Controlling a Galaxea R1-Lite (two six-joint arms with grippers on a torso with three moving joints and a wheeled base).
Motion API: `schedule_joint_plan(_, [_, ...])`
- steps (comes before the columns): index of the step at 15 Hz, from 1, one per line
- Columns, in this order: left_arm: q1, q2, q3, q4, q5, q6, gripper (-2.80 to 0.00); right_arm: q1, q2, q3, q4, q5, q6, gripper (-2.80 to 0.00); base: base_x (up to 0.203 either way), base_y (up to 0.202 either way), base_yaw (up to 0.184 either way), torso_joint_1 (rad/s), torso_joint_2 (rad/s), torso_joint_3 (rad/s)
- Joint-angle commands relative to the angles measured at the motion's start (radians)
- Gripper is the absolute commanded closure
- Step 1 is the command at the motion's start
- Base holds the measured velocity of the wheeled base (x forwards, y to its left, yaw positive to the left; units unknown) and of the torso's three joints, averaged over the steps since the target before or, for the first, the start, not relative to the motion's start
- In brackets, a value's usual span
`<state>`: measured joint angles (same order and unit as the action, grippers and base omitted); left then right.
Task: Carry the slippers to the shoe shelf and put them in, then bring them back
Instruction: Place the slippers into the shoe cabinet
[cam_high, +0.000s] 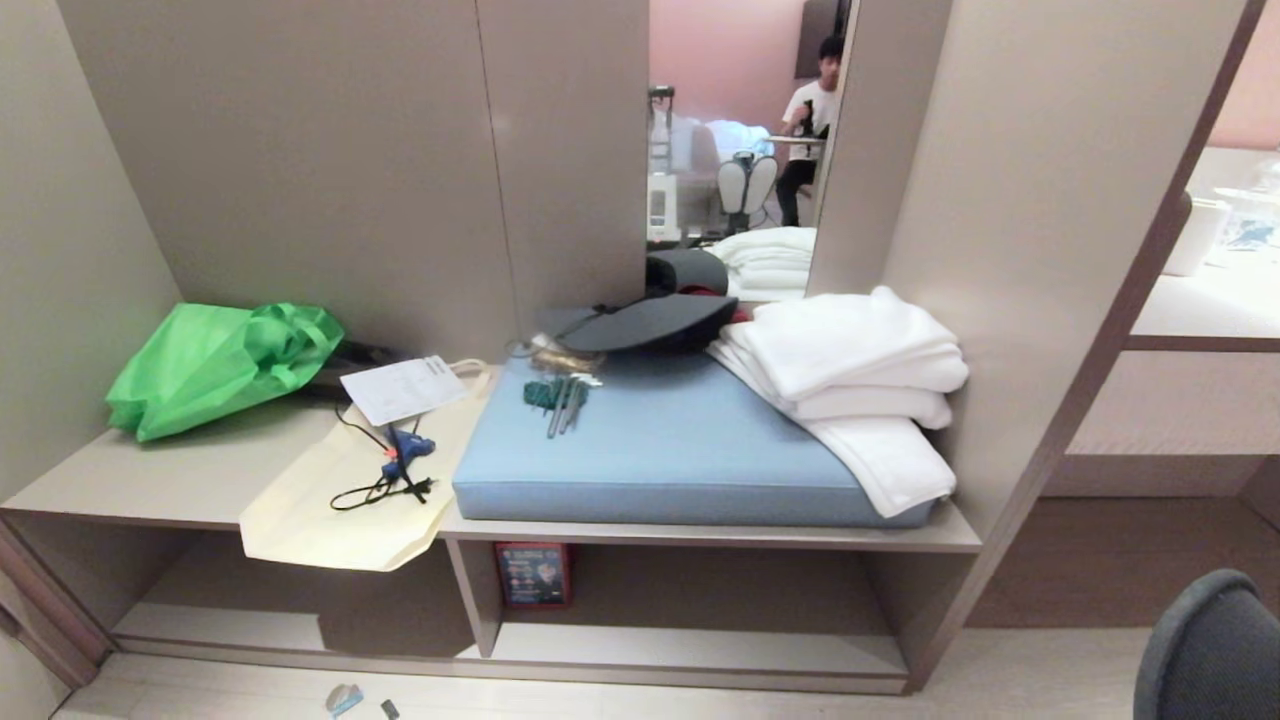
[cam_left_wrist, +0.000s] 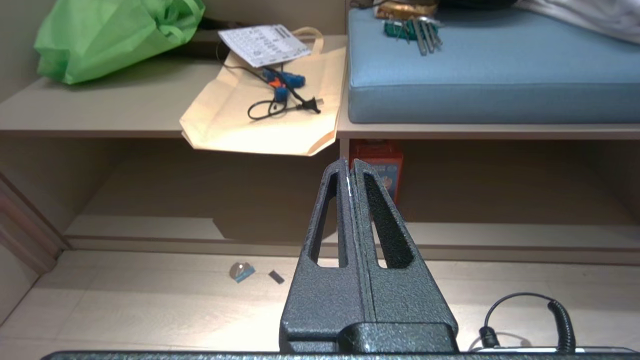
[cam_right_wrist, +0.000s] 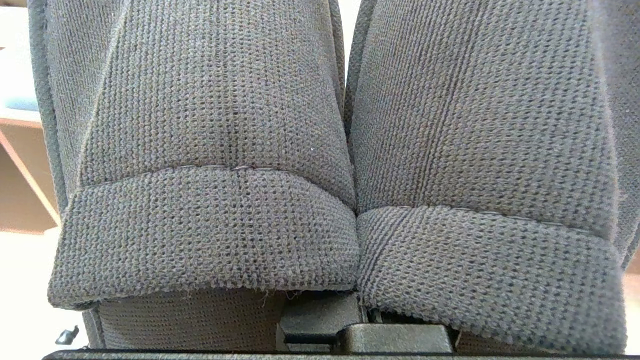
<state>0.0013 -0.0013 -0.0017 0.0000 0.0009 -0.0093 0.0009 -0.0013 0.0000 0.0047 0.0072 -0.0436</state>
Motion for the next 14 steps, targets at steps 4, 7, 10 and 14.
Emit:
schedule_joint_plan(4, [0.000, 0.001, 0.000, 0.000, 0.000, -0.001, 0.00, 0.000, 0.001, 0.002, 0.000, 0.000, -0.001, 0.00, 0.000, 0.000, 0.000, 0.004, 0.00, -0.198])
schedule_joint_plan(7, [0.000, 0.001, 0.000, 0.000, 0.001, -0.001, 0.00, 0.000, 0.001, 0.002, 0.000, 0.000, -0.001, 0.00, 0.000, 0.000, 0.000, 0.001, 0.00, -0.200])
schedule_joint_plan(10, [0.000, 0.001, 0.000, 0.000, -0.001, -0.001, 0.00, 0.001, 0.001, 0.002, 0.000, 0.000, -0.001, 0.00, 0.000, 0.000, 0.000, 0.004, 0.00, -0.200])
schedule_joint_plan(14, [0.000, 0.001, 0.000, 0.000, 0.000, -0.001, 0.00, 0.001, 0.001, 0.002, 0.000, 0.000, -0.001, 0.00, 0.000, 0.000, 0.000, 0.004, 0.00, -0.197])
